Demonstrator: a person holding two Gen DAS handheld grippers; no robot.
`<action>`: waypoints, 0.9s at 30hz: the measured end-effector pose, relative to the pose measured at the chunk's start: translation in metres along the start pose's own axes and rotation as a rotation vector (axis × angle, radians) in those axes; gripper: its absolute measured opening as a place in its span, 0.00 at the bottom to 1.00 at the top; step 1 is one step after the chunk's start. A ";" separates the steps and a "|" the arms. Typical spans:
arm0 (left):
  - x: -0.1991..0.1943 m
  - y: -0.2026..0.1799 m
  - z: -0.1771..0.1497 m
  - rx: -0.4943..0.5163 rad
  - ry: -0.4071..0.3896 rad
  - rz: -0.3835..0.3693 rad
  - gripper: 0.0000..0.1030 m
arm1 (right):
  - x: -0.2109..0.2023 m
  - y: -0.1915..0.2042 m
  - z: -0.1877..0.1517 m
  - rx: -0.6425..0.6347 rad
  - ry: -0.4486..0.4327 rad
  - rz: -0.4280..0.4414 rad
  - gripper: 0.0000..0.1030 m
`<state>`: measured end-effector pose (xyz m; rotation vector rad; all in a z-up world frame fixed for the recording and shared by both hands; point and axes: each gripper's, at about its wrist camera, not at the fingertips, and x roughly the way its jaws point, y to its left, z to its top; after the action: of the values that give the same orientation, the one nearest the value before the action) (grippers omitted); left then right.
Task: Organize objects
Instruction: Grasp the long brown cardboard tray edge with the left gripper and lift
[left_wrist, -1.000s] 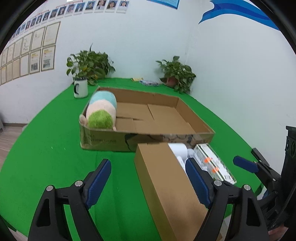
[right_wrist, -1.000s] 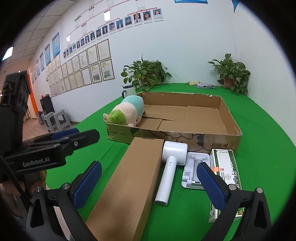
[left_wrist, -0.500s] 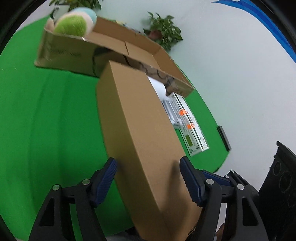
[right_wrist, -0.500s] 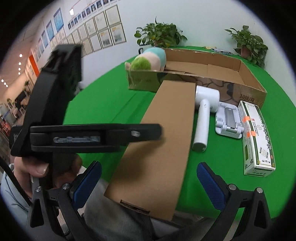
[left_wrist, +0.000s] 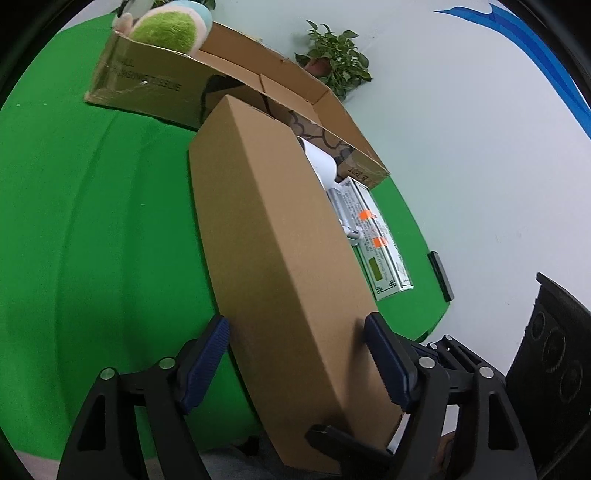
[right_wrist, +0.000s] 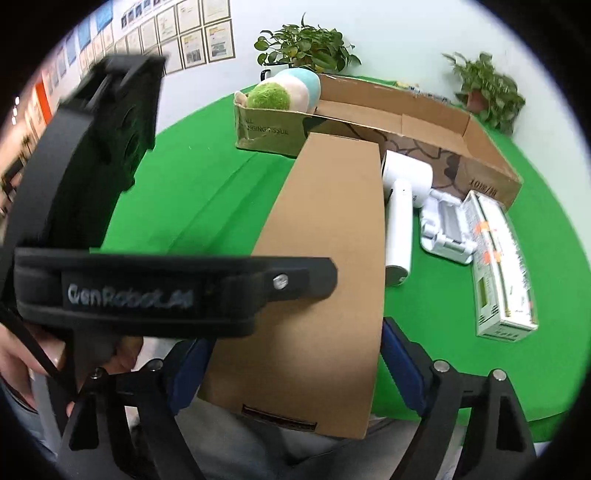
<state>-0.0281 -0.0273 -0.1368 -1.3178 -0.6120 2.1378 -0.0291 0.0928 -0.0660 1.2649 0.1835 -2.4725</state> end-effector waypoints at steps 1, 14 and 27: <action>-0.005 0.003 0.001 -0.009 -0.004 0.014 0.79 | 0.000 -0.004 0.002 0.025 0.004 0.041 0.83; -0.038 0.005 0.017 -0.053 -0.061 0.105 0.61 | 0.013 -0.027 0.009 0.210 0.058 0.456 0.82; -0.042 -0.046 0.027 0.055 -0.113 0.151 0.53 | 0.008 -0.031 0.020 0.163 0.008 0.415 0.84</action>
<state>-0.0267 -0.0230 -0.0688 -1.2556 -0.5089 2.3475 -0.0600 0.1141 -0.0615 1.2298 -0.2593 -2.1564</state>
